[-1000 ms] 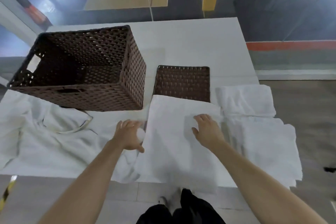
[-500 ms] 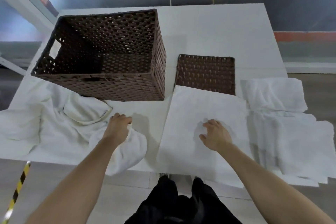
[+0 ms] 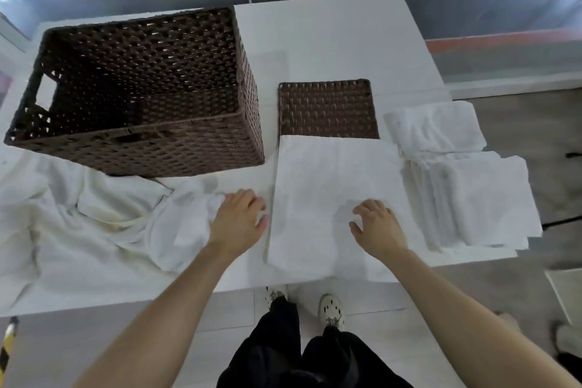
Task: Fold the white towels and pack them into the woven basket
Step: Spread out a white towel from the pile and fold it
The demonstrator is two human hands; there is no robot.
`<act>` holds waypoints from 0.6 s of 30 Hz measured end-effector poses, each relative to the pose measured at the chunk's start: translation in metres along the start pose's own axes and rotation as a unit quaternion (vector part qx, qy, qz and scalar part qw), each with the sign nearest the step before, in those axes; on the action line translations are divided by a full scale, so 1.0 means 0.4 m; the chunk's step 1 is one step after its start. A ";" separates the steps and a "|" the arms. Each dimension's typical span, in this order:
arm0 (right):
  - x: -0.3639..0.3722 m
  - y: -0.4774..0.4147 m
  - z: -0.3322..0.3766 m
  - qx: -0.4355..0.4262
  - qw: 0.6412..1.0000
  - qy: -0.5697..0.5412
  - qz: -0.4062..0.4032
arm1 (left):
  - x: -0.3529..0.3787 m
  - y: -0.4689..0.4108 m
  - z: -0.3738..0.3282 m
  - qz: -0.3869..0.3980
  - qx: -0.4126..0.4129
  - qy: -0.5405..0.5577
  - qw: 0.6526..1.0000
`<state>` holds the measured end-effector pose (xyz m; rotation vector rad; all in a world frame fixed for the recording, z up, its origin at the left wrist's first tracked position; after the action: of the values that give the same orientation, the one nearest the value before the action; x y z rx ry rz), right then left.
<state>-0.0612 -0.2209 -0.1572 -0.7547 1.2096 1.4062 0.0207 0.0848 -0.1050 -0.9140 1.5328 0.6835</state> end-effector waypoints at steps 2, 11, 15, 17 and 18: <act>0.003 0.066 -0.043 0.007 0.999 0.003 -0.043 | 0.073 0.039 -0.094 0.053 0.030 0.038 0.997; 0.142 0.273 -0.175 -0.066 0.995 0.037 0.067 | 0.282 0.225 -0.237 0.192 0.035 -0.038 0.980; 0.170 0.288 -0.162 -0.101 0.987 0.122 0.024 | 0.290 0.248 -0.260 0.132 0.020 -0.054 0.990; 0.167 0.283 -0.149 -0.110 0.986 0.128 -0.003 | 0.290 0.255 -0.261 0.122 0.028 -0.043 0.991; 0.167 0.280 -0.144 -0.109 0.986 0.126 -0.006 | 0.289 0.258 -0.256 0.122 0.027 -0.032 0.992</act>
<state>-0.1933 -0.2431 -0.2062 -1.1168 1.2514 1.4821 -0.1243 0.0336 -0.2092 -0.6625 1.6130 0.8337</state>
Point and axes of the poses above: each hand's wrist, its own y-axis away from the middle knuckle, its own x-axis out of the palm, z = x × y, the point moved 10 cm from there along -y, towards the middle knuckle, and after that the axes turned 4 degrees about -y, right-handed, at the moved point
